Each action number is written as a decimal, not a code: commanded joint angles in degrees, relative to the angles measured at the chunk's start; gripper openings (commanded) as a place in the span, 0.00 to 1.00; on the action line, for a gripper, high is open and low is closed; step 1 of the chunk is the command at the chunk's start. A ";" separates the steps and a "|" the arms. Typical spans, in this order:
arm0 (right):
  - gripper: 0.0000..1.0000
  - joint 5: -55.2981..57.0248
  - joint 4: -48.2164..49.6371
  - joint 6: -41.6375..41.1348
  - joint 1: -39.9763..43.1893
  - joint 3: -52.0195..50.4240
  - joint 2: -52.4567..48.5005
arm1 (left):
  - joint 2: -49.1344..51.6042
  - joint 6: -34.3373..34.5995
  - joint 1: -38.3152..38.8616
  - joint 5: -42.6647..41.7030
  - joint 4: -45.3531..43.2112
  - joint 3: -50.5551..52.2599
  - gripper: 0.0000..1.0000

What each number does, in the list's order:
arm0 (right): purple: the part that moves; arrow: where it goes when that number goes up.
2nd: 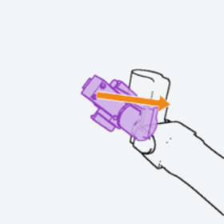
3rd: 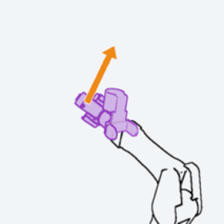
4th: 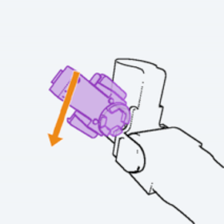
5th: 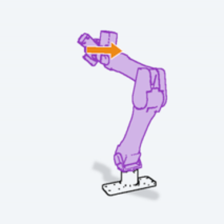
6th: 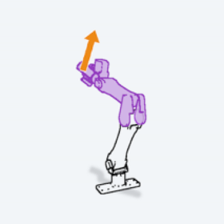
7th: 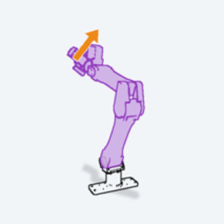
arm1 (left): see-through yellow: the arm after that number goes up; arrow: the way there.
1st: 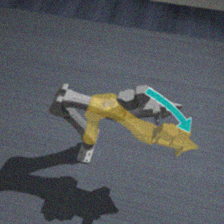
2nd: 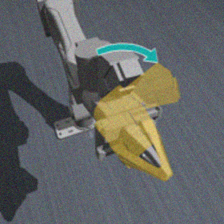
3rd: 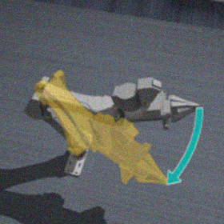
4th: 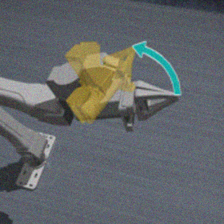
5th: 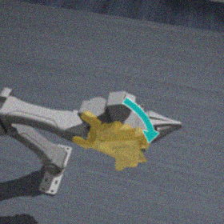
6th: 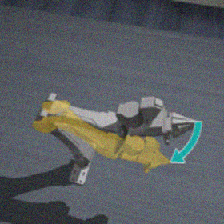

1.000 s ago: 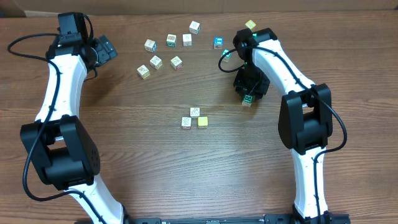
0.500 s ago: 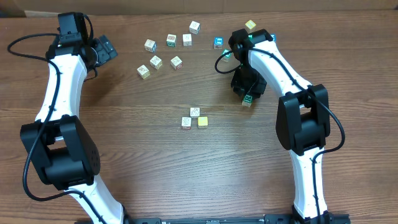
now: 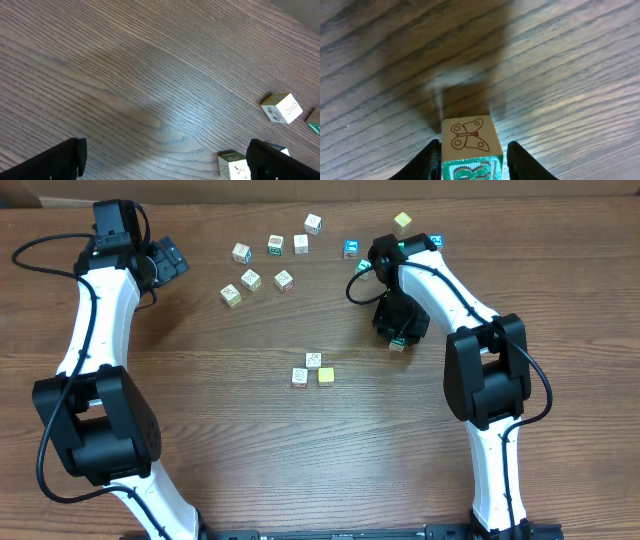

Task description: Form a circle

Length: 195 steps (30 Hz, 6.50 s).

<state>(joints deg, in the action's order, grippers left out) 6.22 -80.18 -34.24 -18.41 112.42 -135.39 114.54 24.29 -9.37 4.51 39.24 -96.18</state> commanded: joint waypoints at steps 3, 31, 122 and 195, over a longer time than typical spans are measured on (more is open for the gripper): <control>0.40 0.15 0.17 1.68 0.17 -0.17 -0.15 | -0.66 0.15 0.39 -0.07 -0.09 -0.61 1.00; 0.36 -0.50 -0.66 1.44 1.22 1.16 -0.07 | -0.66 0.15 0.39 -0.07 -0.09 -0.61 0.99; 0.20 -8.48 -2.91 -12.52 -27.47 -7.58 20.09 | -0.66 0.15 0.39 -0.07 -0.09 -0.61 1.00; 0.65 5.92 7.72 -23.30 -33.11 -18.58 34.45 | -0.66 0.15 0.39 -0.07 -0.09 -0.61 1.00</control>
<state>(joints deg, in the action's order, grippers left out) 9.30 -73.60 -53.10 -49.43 97.21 -100.03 114.54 24.29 -9.37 4.54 39.22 -96.18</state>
